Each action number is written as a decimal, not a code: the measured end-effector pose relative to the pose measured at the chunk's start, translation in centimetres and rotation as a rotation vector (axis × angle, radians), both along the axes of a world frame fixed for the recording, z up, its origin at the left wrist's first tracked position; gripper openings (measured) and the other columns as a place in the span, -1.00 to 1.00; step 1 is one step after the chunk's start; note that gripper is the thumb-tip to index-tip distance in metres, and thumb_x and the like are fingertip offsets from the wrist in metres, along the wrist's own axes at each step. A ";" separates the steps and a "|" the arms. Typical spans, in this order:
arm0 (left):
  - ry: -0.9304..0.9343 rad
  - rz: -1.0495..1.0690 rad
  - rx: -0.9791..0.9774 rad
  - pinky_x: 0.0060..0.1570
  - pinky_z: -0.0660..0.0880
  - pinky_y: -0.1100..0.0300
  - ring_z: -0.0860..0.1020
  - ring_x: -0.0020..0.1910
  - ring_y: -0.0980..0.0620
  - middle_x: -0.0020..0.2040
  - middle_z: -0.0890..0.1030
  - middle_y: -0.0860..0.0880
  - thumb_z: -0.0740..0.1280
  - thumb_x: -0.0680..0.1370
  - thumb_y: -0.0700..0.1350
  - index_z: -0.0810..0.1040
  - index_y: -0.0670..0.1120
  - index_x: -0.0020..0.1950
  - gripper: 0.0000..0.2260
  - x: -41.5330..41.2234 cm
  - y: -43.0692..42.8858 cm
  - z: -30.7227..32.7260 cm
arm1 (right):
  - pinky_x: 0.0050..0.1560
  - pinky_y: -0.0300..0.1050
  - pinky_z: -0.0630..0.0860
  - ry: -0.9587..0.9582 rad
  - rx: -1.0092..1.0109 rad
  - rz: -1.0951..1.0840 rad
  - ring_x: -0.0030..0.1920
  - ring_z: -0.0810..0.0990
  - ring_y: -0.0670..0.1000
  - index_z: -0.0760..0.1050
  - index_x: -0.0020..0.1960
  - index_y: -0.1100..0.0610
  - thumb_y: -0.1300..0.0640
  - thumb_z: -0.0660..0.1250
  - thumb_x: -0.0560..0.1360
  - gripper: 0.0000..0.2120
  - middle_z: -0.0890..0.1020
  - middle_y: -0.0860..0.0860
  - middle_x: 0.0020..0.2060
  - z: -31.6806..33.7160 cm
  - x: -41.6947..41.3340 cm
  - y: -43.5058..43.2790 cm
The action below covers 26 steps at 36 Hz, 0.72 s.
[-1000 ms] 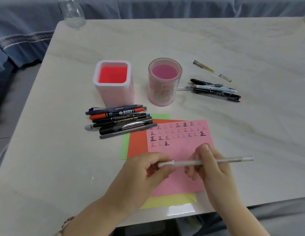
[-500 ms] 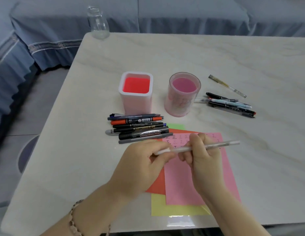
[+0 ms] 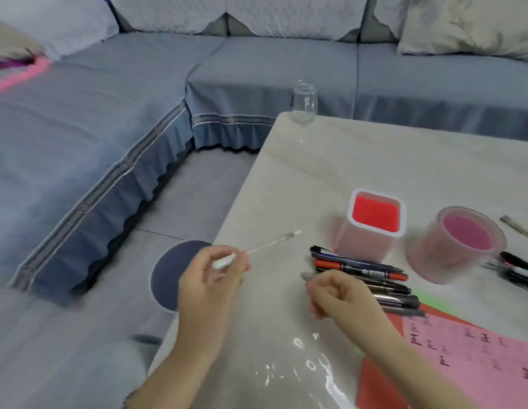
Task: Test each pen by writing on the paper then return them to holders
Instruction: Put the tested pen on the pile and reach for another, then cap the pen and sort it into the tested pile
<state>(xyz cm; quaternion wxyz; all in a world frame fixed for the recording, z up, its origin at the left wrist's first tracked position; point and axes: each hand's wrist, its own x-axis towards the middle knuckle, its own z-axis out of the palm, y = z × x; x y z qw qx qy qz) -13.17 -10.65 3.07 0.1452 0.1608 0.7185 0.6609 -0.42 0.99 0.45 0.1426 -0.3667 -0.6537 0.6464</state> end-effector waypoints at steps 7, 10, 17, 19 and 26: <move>0.398 0.132 -0.420 -0.14 0.48 0.18 0.55 -0.14 0.01 -0.10 0.59 -0.01 0.33 0.51 -0.18 0.51 -0.01 -0.09 -0.93 -11.1 -4.1 -2.5 | -0.25 -0.29 0.44 -0.206 0.195 0.283 -0.45 0.51 -0.15 0.50 -0.22 0.09 0.19 0.30 0.50 -0.88 0.60 -0.07 -0.50 -0.7 -4.8 -1.0; 0.394 0.160 -0.578 -0.08 0.45 0.09 0.53 -0.07 -0.08 -0.05 0.57 -0.06 0.28 0.53 -0.19 0.55 -0.11 -0.01 -0.92 -14.9 -4.0 -4.5 | -0.23 -0.27 0.45 -0.226 0.248 0.315 -0.43 0.53 -0.16 0.51 -0.22 0.09 0.18 0.30 0.49 -0.88 0.60 -0.08 -0.49 -0.9 -6.1 -1.3; 0.285 0.000 -0.700 0.14 0.44 0.06 0.51 0.17 -0.10 0.23 0.53 -0.13 0.28 0.57 -0.14 0.40 -0.15 0.36 -0.64 -17.5 -3.1 -8.0 | -0.19 -0.17 0.48 -0.243 0.257 0.283 -0.42 0.55 -0.12 0.52 -0.22 0.10 0.19 0.30 0.49 -0.88 0.62 -0.04 -0.47 -1.3 -6.4 -1.0; 0.285 -0.014 -0.688 0.15 0.44 0.08 0.50 0.20 -0.08 0.25 0.52 -0.10 0.25 0.59 -0.12 0.40 -0.14 0.37 -0.65 -16.3 -2.8 -8.3 | -0.21 -0.22 0.46 -0.248 0.269 0.278 -0.43 0.54 -0.13 0.52 -0.22 0.11 0.21 0.30 0.49 -0.89 0.61 -0.04 -0.47 -1.3 -5.9 -0.7; 0.471 -0.221 -0.439 0.11 0.28 0.40 0.46 0.16 0.11 0.17 0.53 0.02 0.27 0.56 -0.16 0.44 -0.08 0.31 -0.68 -6.7 -0.3 -6.6 | -0.12 -0.15 0.48 -0.250 0.242 0.206 -0.36 0.57 -0.18 0.52 -0.26 0.13 0.27 0.31 0.49 -0.84 0.60 -0.01 -0.50 -1.6 -1.8 1.4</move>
